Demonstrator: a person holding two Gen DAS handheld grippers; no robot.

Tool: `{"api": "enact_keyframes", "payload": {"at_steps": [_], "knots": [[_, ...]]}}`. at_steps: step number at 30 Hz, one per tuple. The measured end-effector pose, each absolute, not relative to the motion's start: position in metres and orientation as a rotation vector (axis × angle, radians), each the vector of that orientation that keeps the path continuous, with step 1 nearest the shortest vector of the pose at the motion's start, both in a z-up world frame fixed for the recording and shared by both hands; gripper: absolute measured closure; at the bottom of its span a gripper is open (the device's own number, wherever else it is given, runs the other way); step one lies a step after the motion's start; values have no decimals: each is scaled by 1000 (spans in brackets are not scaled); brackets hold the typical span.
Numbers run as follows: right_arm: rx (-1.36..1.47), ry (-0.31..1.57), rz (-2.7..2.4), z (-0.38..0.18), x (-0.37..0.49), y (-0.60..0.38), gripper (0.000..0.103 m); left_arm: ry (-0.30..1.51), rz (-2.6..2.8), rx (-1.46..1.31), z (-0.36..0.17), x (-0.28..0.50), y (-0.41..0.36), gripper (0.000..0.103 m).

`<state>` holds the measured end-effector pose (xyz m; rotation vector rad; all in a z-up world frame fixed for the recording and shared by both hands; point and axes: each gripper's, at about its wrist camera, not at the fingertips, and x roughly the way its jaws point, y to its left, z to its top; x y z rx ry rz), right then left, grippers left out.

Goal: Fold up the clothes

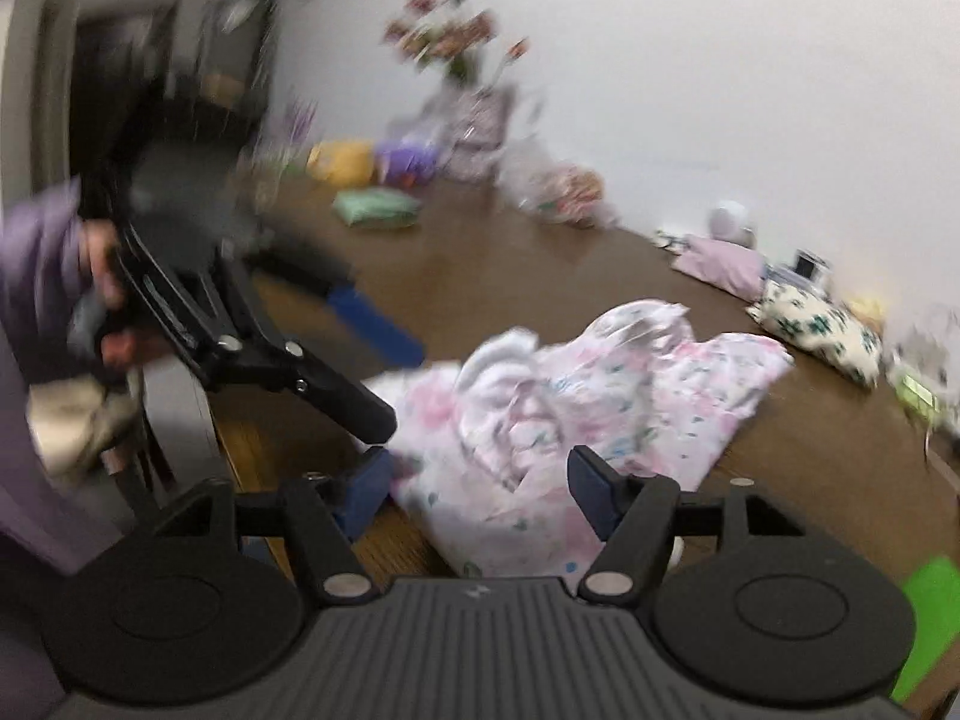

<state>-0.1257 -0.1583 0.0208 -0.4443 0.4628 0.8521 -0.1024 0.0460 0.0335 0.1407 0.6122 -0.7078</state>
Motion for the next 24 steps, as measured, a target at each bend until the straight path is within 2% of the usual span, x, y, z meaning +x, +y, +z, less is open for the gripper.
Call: {"api": "enact_keyframes", "payload": {"at_steps": [4,6,7,8,13,17,19,20,21,22,24], "knots": [[-525,505,871,4,-123,-151,37,613,-693,265,24,-102,37,30],[-484,535,881,1,-116,-155,55,591,-707,329,21,-105,34,28],[-448,558,886,2,-110,-157,74,585,-710,381,19,-108,31,27],[-407,587,892,2,-102,-159,80,573,-713,438,18,-110,27,26],[-286,654,980,14,-88,-172,96,431,-716,656,15,-123,8,24],[-137,711,1104,27,-85,-188,97,373,-732,714,13,-132,5,27],[-102,729,1159,33,-88,-195,97,385,-786,693,13,-135,9,48],[-94,733,1182,35,-91,-199,97,406,-815,670,14,-134,11,67],[-91,730,1190,37,-95,-202,97,435,-837,640,15,-131,13,82],[-92,721,1180,39,-98,-205,94,459,-848,605,16,-128,16,85],[-111,682,1116,43,-110,-213,57,501,-864,529,20,-121,23,87]]}}
